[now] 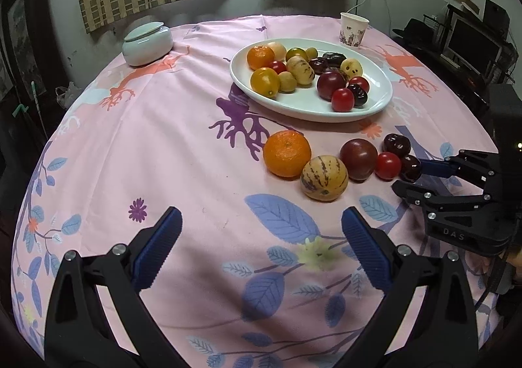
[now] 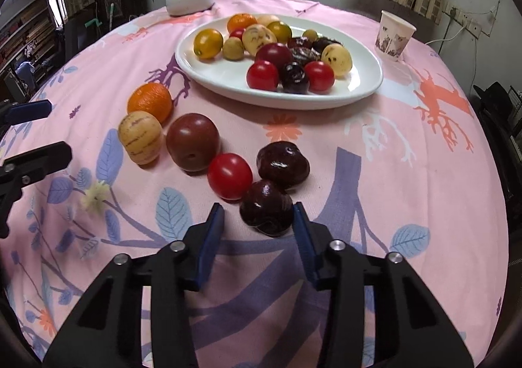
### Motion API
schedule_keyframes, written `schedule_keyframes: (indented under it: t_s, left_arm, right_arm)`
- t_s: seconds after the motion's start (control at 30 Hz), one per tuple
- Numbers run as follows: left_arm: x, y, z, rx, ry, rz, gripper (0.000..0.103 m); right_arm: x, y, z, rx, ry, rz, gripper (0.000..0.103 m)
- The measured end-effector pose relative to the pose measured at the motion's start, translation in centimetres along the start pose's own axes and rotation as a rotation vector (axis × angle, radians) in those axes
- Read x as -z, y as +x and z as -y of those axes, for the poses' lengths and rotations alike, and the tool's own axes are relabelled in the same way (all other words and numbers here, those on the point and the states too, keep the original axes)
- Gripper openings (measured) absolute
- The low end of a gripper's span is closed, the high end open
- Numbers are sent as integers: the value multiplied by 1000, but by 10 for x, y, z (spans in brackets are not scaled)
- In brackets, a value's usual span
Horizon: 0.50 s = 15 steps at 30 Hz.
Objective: Organize fruits
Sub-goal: 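Grasp a dark red plum with the right tool while the left tool grasps the striped pepino melon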
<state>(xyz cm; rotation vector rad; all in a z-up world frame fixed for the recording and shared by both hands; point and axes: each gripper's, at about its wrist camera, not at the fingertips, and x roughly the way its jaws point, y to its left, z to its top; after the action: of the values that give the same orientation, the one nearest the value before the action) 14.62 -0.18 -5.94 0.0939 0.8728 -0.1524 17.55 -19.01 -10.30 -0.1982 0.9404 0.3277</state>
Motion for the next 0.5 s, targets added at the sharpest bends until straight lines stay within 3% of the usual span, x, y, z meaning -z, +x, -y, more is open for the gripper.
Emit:
schedule_keyframes:
  t_s: [0.07,0.1,0.5]
  left_arm:
    - [-1,1,2,10,2,-7,100]
    - [-2,2,4,15,4,-10,100]
    - [-8,19,23,80,21,-33,100]
  right_arm:
    - [-1,1,1,-4,5,1,39]
    - [-1,0,2,-5,8,2,31]
    - [10,-59,-1,-84,100,75,31]
